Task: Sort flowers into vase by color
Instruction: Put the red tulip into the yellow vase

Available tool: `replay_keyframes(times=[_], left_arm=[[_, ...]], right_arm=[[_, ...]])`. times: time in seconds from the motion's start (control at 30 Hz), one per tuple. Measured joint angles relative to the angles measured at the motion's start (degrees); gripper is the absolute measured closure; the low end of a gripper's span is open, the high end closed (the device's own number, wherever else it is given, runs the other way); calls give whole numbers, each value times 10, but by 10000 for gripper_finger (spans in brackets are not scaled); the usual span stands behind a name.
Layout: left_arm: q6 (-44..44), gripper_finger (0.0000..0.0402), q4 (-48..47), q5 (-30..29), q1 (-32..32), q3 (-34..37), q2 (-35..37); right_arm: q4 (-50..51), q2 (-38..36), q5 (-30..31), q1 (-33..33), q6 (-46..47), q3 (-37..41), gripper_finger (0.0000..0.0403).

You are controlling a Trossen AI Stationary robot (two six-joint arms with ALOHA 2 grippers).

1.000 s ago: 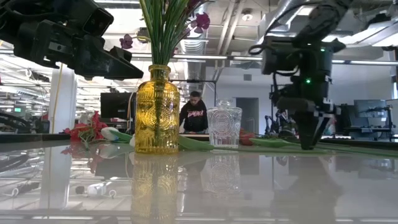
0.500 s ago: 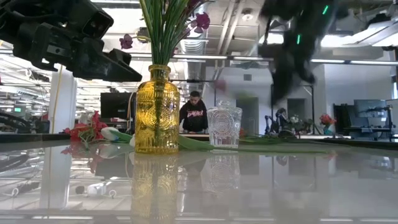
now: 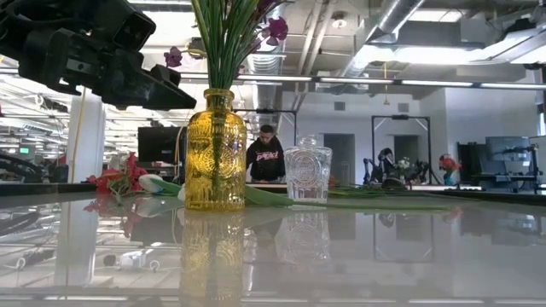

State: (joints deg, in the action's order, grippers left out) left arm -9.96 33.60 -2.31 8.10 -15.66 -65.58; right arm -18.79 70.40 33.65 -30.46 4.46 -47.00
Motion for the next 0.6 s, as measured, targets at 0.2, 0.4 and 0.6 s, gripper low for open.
replay_keyframes(times=[0.2,0.4,0.6], left_arm=[[0,288,6,0,0,0,0],[-1,288,6,0,0,0,0],[2,288,6,0,0,0,0]], right_arm=[[-100,90,-115,-49,-68,0,385],[-274,217,-114,-20,-184,0,386],[-439,275,-192,45,-300,0,386]])
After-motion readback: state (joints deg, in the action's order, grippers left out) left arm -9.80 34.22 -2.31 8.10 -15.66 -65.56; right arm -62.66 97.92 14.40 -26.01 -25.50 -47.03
